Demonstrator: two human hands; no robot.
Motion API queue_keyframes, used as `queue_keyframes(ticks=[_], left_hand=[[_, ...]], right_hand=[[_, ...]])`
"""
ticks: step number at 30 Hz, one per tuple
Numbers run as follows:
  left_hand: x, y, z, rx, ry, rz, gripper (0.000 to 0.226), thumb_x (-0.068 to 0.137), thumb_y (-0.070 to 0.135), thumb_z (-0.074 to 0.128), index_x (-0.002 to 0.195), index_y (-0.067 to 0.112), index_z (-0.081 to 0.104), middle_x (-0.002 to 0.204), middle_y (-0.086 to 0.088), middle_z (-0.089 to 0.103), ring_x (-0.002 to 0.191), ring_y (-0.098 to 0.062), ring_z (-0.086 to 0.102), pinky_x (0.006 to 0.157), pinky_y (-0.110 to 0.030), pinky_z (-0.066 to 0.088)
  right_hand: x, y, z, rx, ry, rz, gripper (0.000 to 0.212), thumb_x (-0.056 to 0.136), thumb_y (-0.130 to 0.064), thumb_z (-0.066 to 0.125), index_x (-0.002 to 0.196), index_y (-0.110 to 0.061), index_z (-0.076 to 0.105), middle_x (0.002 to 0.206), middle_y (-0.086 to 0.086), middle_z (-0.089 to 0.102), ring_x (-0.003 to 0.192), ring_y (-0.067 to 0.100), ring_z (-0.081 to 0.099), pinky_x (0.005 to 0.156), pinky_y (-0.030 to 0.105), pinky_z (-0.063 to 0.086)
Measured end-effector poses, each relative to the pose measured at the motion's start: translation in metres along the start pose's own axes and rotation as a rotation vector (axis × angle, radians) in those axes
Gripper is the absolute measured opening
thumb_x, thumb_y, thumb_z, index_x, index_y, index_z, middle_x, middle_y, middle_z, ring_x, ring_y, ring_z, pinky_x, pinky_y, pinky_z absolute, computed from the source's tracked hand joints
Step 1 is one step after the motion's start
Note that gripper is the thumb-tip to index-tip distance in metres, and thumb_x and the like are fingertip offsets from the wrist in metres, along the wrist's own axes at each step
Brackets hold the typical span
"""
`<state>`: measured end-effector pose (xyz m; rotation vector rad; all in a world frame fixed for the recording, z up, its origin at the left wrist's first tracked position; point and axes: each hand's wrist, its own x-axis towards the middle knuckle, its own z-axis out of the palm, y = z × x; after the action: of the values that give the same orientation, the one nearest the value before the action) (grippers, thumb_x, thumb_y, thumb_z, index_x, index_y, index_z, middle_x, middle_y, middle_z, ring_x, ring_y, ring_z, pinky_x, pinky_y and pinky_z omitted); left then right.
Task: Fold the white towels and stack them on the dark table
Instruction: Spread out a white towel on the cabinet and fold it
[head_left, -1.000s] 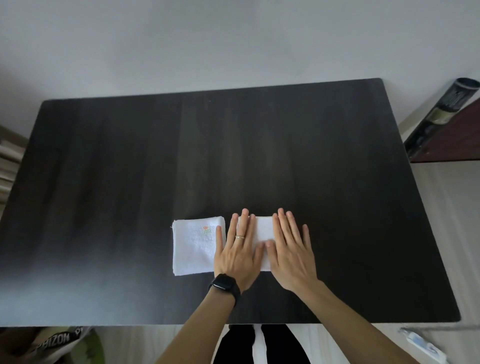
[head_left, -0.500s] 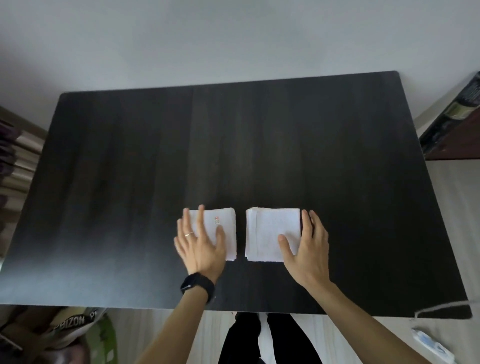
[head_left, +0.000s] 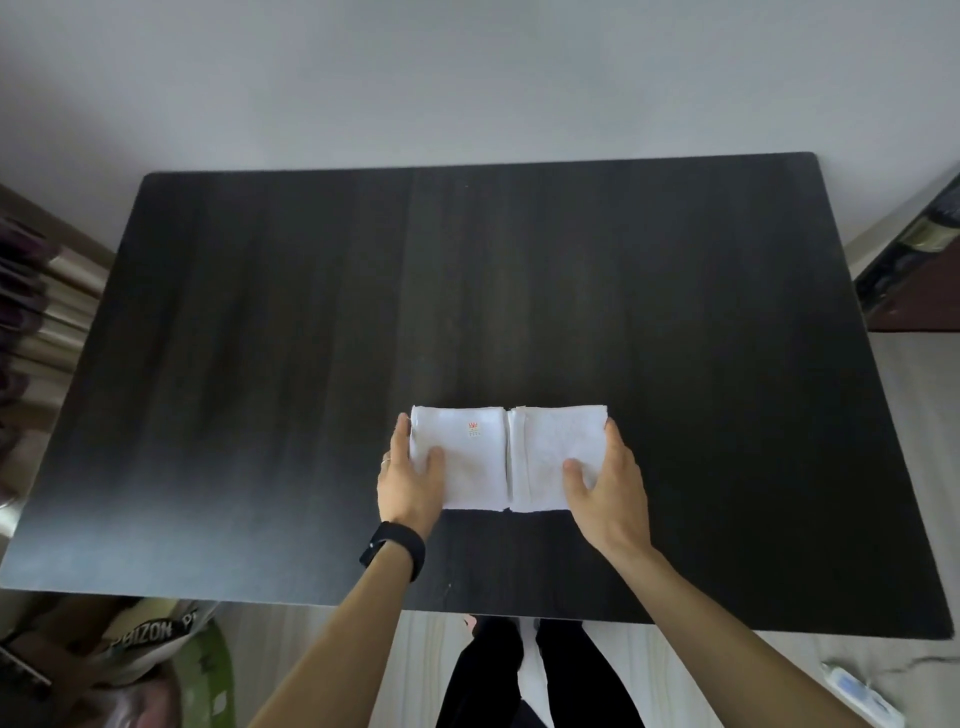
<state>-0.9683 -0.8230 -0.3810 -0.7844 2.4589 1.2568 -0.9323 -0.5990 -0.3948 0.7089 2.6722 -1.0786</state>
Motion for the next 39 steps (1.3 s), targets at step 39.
queue_keyframes(ticks=[39], left_hand=[[0.346,0.044,-0.157,0.327,0.154,0.449,0.066,0.08,0.021,0.073,0.134,0.049,0.048,0.148,0.0,0.029,0.124,-0.027,0.05,0.103,-0.029,0.04]], right_hand=[[0.225,-0.272,0.169,-0.22,-0.008,-0.586,0.075,0.091,-0.031,0.066,0.149,-0.036,0.019,0.161,0.004,-0.009,0.121,0.029,0.04,0.085,0.035,0.051]])
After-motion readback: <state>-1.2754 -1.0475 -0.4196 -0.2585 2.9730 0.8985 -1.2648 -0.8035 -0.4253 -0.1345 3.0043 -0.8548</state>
